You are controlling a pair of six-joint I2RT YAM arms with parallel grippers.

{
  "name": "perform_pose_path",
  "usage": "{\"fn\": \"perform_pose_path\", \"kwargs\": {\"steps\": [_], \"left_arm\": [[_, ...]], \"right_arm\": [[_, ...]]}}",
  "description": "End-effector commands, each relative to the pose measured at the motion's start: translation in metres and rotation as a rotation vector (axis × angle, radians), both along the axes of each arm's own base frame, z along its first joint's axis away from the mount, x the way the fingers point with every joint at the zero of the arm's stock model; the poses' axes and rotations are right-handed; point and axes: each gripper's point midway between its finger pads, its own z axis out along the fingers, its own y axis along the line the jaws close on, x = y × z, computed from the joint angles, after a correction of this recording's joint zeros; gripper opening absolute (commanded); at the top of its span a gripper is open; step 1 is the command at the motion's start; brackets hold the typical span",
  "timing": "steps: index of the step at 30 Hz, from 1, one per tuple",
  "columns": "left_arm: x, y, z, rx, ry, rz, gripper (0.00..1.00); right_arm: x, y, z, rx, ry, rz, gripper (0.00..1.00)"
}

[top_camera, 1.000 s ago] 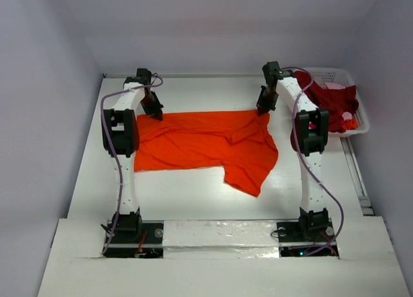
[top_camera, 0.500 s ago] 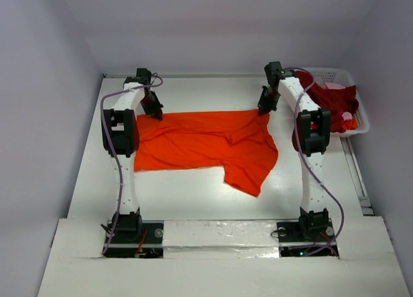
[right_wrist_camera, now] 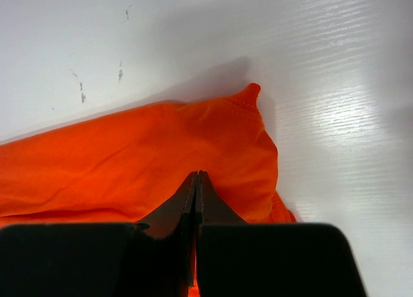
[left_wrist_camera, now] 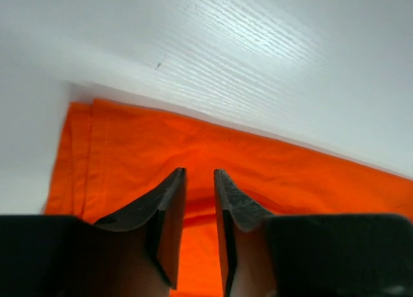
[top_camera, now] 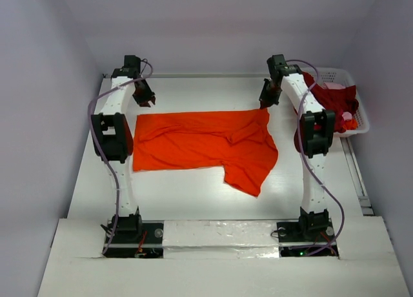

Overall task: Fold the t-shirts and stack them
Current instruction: Fold the flattened tshirt in 1/3 of the way, then grap the side of the flattened tshirt closest away from the robot with both arms

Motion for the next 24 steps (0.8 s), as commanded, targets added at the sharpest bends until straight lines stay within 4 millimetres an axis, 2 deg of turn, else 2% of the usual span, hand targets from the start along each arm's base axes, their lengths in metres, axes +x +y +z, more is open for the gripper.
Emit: {"fn": "perform_pose_path", "kwargs": {"steps": [1, 3, 4, 5, 6, 7, 8, 9, 10, 11, 12, 13, 14, 15, 16, 17, 18, 21, 24], "left_arm": [[-0.003, 0.007, 0.073, 0.014, -0.155, 0.026, 0.24], [-0.023, 0.006, 0.083, 0.011, -0.158, 0.021, 0.37], [-0.031, 0.006, 0.085, 0.011, -0.155, 0.014, 0.48], [-0.039, 0.006, 0.088, 0.015, -0.161, 0.004, 0.52], [-0.058, 0.01, 0.091, 0.015, -0.17, 0.009, 0.55], [-0.069, 0.007, 0.089, 0.001, -0.169, 0.002, 0.66], [-0.079, 0.005, 0.091, -0.012, -0.179, -0.002, 0.7], [-0.103, 0.002, 0.087, -0.029, -0.168, -0.001, 0.71], [-0.115, -0.004, 0.082, -0.061, -0.151, -0.011, 0.72], [-0.126, -0.007, 0.079, -0.076, -0.145, -0.014, 0.72], [-0.148, -0.01, 0.073, -0.091, -0.131, -0.02, 0.73], [-0.16, -0.013, 0.068, -0.105, -0.12, -0.028, 0.73], [-0.169, -0.014, 0.068, -0.111, -0.126, -0.033, 0.73], [-0.187, -0.017, 0.065, -0.123, -0.135, -0.041, 0.73], [-0.196, -0.021, 0.064, -0.142, -0.14, -0.059, 0.75], [-0.205, -0.024, 0.063, -0.14, -0.151, -0.073, 0.75], [-0.222, -0.023, 0.055, -0.133, -0.135, -0.073, 0.76], [-0.251, -0.017, 0.029, -0.1, -0.089, -0.076, 0.78], [-0.268, -0.014, 0.021, -0.083, -0.094, -0.062, 0.78]], "right_arm": [[0.002, -0.004, 0.049, 0.001, -0.102, 0.014, 0.0], [-0.01, -0.005, 0.063, 0.006, -0.115, 0.018, 0.0], [-0.018, -0.001, 0.068, 0.034, -0.116, 0.031, 0.04], [-0.025, 0.0, 0.072, 0.047, -0.118, 0.037, 0.09], [-0.034, 0.004, 0.098, 0.06, -0.176, 0.046, 0.18], [-0.053, 0.002, 0.082, 0.057, -0.123, 0.043, 0.37], [-0.067, 0.011, 0.084, 0.062, -0.123, 0.065, 0.44], [-0.076, 0.014, 0.086, 0.071, -0.133, 0.075, 0.5], [-0.094, 0.019, 0.104, 0.091, -0.168, 0.095, 0.58], [-0.119, 0.021, 0.082, 0.089, -0.102, 0.11, 0.61], [-0.132, 0.032, 0.081, 0.102, -0.11, 0.146, 0.65], [-0.151, 0.041, 0.095, 0.145, -0.144, 0.184, 0.69], [-0.176, 0.042, 0.071, 0.145, -0.082, 0.202, 0.7], [-0.189, 0.05, 0.069, 0.155, -0.088, 0.233, 0.71], [-0.202, 0.055, 0.066, 0.185, -0.081, 0.259, 0.72], [-0.214, 0.054, 0.073, 0.208, -0.114, 0.264, 0.72], [-0.234, 0.055, 0.05, 0.217, -0.069, 0.271, 0.72], [-0.264, 0.054, 0.032, 0.243, -0.061, 0.288, 0.72], [-0.272, 0.052, 0.033, 0.254, -0.103, 0.309, 0.71]]}}
